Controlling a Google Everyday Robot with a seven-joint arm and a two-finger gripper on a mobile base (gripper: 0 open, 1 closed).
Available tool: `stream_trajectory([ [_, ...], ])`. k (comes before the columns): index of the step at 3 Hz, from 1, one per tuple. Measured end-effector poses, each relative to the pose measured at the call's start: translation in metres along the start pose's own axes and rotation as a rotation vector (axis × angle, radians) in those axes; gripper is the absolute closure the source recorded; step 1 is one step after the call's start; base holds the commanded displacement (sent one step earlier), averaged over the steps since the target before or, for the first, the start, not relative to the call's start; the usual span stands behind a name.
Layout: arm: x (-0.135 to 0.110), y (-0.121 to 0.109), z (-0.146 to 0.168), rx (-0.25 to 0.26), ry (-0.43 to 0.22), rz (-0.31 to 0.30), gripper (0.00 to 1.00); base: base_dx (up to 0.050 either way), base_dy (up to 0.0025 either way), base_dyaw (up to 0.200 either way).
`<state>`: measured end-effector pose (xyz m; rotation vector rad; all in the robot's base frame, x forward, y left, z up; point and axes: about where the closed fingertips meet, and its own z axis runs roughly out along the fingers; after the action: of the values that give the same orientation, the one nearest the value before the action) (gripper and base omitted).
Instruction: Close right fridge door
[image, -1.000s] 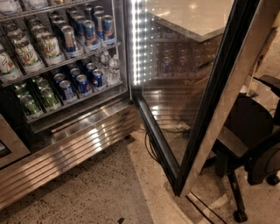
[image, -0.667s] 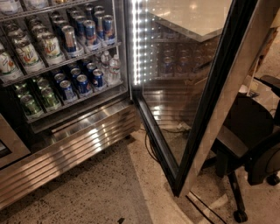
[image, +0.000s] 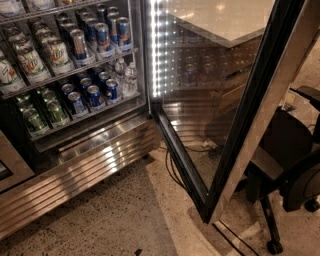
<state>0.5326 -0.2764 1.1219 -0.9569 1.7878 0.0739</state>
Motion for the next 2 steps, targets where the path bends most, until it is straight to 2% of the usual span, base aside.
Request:
stream_trajectory([
  [1,0.0000,0.0000,0.0000,0.000,0.000,0.000,0.00,0.000,0.00000,0.000],
  [2,0.0000,0.0000,0.0000,0.000,0.000,0.000,0.00,-0.049,-0.00009,0.001],
])
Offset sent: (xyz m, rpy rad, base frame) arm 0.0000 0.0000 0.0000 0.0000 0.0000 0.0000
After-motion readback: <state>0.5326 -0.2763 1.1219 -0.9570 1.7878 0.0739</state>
